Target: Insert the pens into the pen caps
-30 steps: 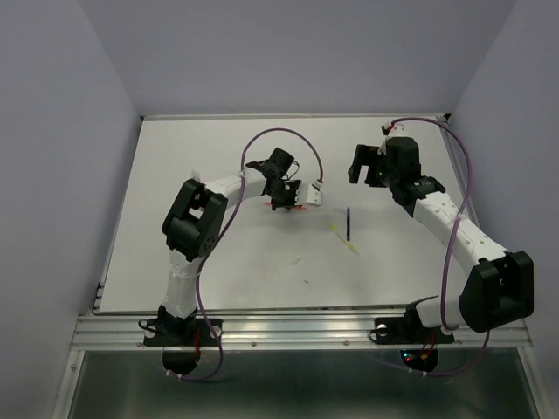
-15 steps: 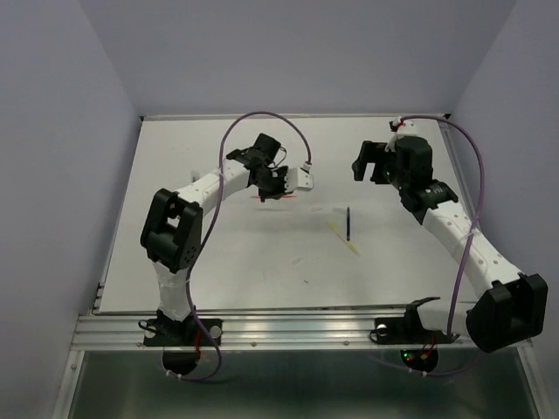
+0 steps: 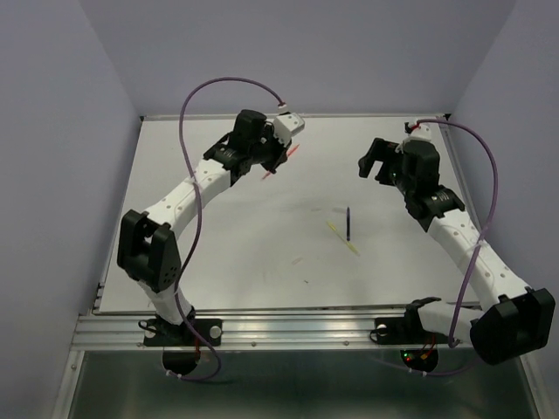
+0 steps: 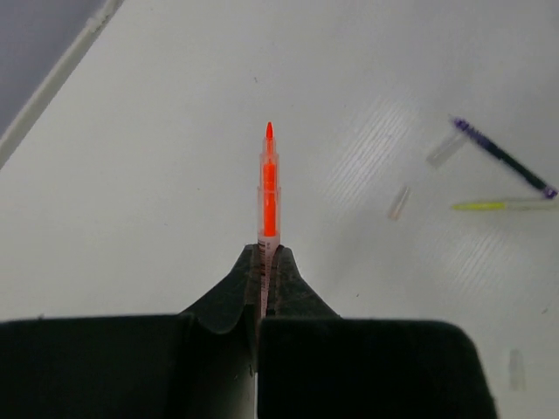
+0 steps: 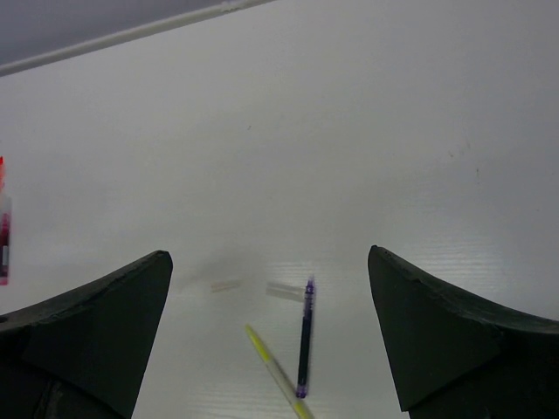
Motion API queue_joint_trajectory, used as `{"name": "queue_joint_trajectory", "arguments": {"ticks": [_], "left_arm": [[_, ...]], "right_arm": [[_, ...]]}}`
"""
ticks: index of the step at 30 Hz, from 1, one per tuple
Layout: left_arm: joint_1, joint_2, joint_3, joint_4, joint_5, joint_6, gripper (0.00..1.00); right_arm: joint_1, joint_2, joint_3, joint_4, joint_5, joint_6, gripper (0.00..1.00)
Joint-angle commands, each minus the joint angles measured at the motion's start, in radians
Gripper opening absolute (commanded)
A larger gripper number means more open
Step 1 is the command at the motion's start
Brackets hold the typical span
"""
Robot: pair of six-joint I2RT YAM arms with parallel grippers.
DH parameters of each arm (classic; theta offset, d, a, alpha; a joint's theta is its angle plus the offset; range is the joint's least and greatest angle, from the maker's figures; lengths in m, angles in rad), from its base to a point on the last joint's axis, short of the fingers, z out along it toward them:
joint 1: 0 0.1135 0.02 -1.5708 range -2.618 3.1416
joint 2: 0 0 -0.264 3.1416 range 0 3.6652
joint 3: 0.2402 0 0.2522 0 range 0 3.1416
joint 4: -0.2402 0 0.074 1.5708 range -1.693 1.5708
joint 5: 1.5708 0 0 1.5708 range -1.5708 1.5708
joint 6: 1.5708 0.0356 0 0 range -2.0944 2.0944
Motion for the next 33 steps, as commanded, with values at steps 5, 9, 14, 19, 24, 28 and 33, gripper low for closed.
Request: {"name": "queue_joint_trajectory", "arguments": {"ticks": [5, 9, 14, 19, 24, 28, 33], "left_arm": [[0.004, -0.441, -0.522, 0.420, -0.147, -0.644, 0.00], [0.002, -0.648, -0.753, 0.437, -0.249, -0.780, 0.00], [0.000, -0.895, -0.895, 0.416, -0.370, -0.868, 0.00], [-0.001, -1.032, -0.959, 0.365, -0.382, -0.921, 0.00], [-0.001, -1.052, -0.972, 0.336, -0.360, -0.941, 0.00], [-0.003, -1.041, -0.972, 0.328, -0.349, -0.951, 0.00], [-0.003, -1.049, -0.982, 0.328, -0.308, -0.959, 0.00]], "right_arm": [[0.010, 0.108, 0.022, 0.021, -0.208, 0.280, 1.00], [0.157, 0.231, 0.114, -0.067, -0.022, 0.310, 1.00], [0.229, 0.386, 0.171, -0.100, 0.041, 0.466, 0.95], [0.261, 0.513, 0.215, -0.144, 0.040, 0.523, 0.88], [0.284, 0.623, 0.290, -0.178, 0.067, 0.543, 0.81], [0.303, 0.651, 0.303, -0.201, 0.096, 0.580, 0.77], [0.312, 0.657, 0.272, -0.206, 0.162, 0.638, 0.69]]}}
